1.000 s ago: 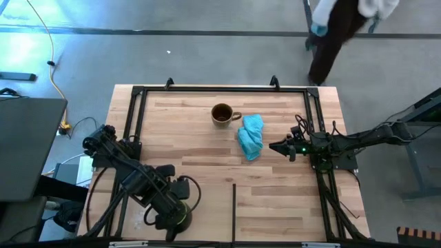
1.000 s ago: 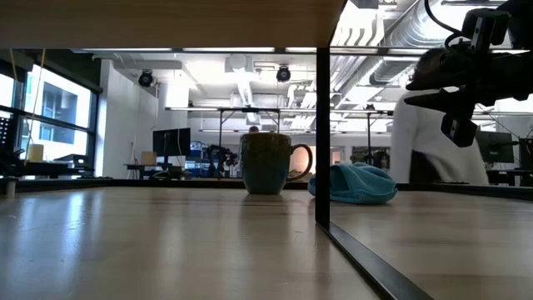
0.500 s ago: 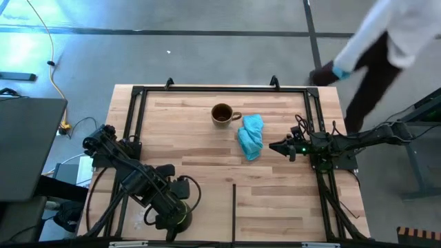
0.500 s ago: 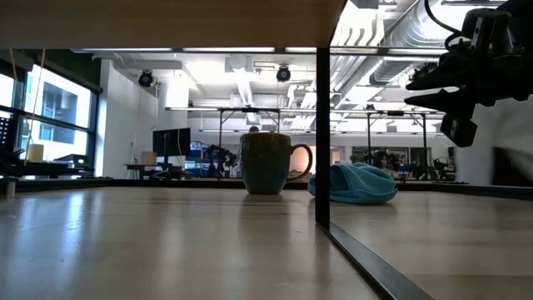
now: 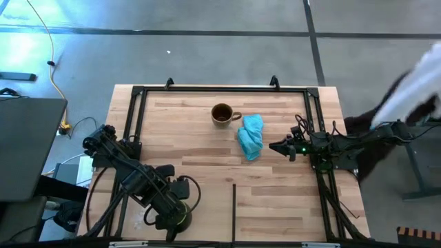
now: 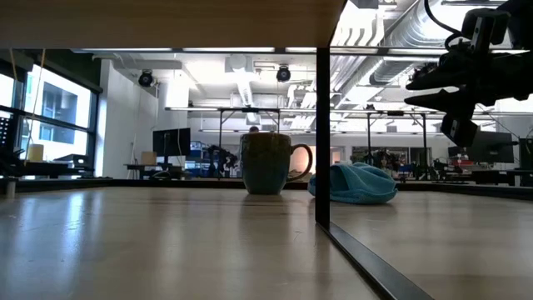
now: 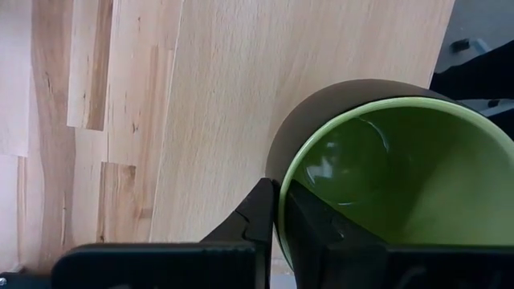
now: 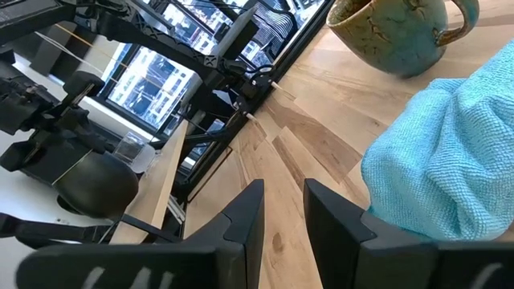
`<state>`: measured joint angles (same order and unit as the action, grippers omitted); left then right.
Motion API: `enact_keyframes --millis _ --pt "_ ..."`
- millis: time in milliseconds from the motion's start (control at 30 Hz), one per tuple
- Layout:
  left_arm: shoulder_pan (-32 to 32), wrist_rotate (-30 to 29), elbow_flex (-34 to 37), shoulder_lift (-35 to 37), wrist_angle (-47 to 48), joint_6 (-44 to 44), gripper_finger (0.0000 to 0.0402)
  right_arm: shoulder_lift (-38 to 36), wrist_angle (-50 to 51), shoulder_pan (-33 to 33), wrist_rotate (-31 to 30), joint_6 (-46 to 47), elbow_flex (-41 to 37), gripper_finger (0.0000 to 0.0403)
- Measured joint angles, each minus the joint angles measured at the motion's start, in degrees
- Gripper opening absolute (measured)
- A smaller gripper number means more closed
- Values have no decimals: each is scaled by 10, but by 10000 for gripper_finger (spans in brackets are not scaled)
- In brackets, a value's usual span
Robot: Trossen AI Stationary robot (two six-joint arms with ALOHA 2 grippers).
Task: Stack small to large cups/mugs on shelf
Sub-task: Put the black mug on the shelf
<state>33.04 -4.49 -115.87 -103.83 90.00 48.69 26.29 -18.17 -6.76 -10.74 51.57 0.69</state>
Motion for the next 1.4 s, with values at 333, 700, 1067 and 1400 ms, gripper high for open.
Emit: enact_keyframes --millis 333,700,1067,1400 --pt "0 2 0 0 0 0 14 0 0 0 4 0 0 81" --pt "0 6 0 0 0 6 14 0 0 0 5 0 0 81" --pt "0 0 0 0 0 -1 15 0 0 0 16 9 0 81" --pt "0 0 0 0 0 -3 15 0 0 0 16 5 0 81"
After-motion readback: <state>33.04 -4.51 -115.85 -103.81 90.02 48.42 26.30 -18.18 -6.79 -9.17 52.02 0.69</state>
